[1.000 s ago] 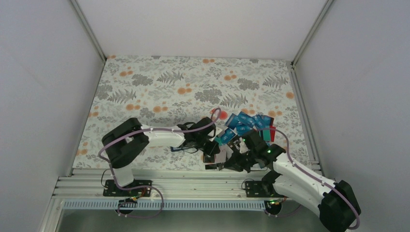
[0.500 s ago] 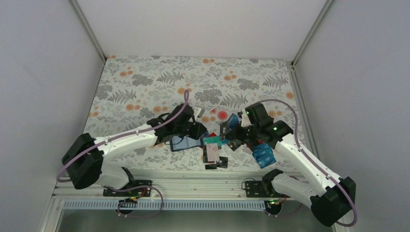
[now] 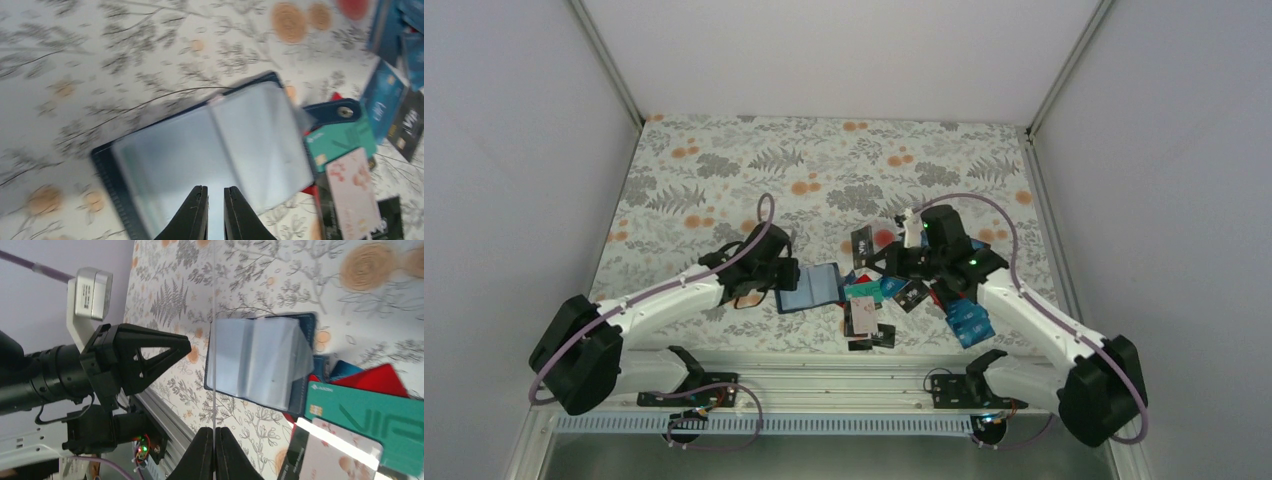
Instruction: Put the credit cards into the card holder
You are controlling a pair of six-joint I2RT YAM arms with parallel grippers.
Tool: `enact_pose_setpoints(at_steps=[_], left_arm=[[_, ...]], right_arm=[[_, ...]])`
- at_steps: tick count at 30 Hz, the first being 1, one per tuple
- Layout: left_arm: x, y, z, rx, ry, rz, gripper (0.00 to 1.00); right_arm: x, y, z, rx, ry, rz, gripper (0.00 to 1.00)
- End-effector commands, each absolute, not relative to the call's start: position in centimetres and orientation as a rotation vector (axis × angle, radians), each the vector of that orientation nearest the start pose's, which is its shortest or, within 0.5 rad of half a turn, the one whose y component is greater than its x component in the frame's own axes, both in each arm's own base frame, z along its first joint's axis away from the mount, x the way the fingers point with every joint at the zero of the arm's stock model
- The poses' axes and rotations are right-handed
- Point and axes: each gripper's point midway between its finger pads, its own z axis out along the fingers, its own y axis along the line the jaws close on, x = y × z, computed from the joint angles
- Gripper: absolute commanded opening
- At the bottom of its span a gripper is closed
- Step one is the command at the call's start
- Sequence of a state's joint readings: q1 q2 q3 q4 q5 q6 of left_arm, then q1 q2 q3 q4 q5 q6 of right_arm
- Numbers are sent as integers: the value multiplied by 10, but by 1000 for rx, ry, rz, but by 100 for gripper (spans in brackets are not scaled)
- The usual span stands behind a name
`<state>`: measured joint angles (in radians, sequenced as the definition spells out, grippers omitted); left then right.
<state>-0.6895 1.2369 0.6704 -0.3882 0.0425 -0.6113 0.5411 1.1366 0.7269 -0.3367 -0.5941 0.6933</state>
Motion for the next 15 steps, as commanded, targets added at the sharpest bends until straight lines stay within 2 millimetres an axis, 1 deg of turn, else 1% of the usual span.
enact_pose_setpoints(at_steps=[1,5,8,12,15], left_arm=[[237,-169,71,-37,2644,-451,9],[236,-144,53,-142,2690,-400,7],[235,-135,44,-190,2713,-393,6],[234,-132,33,-222,2729,-409,6],[234,-138,30,-200,2727,-457,6]], right_arm=[[223,278,166,-382,2412,1364,4],[221,297,145,-494,2464,1402,4],[219,308,135,-569,2501,1433,4],[213,315,117,-621,2569,1487,4],[204,322,103,-656,2606,1546,4]])
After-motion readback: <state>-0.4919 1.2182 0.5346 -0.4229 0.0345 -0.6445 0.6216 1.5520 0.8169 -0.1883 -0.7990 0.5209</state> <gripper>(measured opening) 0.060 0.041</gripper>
